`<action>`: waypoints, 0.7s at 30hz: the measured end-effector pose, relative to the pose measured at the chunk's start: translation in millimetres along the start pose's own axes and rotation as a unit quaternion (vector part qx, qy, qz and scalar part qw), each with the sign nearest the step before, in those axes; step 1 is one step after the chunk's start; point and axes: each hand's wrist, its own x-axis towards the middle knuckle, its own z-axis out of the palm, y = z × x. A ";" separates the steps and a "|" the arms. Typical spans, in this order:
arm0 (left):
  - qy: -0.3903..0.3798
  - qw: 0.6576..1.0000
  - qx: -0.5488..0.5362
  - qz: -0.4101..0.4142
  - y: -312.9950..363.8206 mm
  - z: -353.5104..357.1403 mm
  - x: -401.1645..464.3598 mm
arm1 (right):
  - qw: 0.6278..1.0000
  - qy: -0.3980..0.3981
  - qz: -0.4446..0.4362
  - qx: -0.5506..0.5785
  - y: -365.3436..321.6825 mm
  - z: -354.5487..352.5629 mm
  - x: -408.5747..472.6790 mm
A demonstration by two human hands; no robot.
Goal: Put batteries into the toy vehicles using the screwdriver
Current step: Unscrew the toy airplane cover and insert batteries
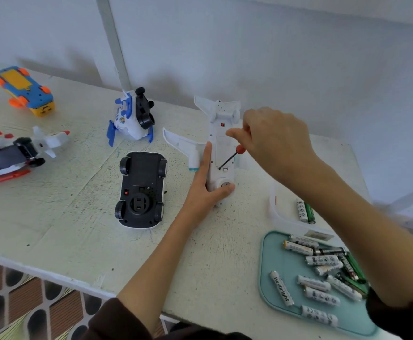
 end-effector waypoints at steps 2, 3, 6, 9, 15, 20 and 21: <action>0.003 1.000 0.002 0.001 -0.1 0.0 -0.1 | 1.000 -0.003 -0.017 0.010 4.3 -1.3 1.0; 0.003 1.000 0.003 0.002 -0.1 0.2 0.0 | 0.997 0.001 -0.045 0.067 5.6 -1.8 0.0; -0.002 1.000 0.002 0.004 0.3 0.2 -0.1 | 0.987 -0.012 -0.101 0.120 8.5 1.6 -0.7; 0.002 1.000 -0.001 0.005 0.0 0.6 -0.1 | 0.997 -0.014 -0.024 0.075 10.2 3.5 3.1; 0.007 1.000 -0.011 0.009 -0.1 0.8 -1.0 | 0.999 -0.034 0.002 -0.019 21.0 -2.3 2.8; 0.006 1.000 -0.005 0.009 -0.1 1.6 -0.9 | 0.963 0.016 -0.131 0.235 19.6 5.6 -7.2; 0.007 1.000 -0.002 0.006 0.5 2.0 -0.9 | 0.966 0.028 -0.128 0.222 19.0 5.7 -7.8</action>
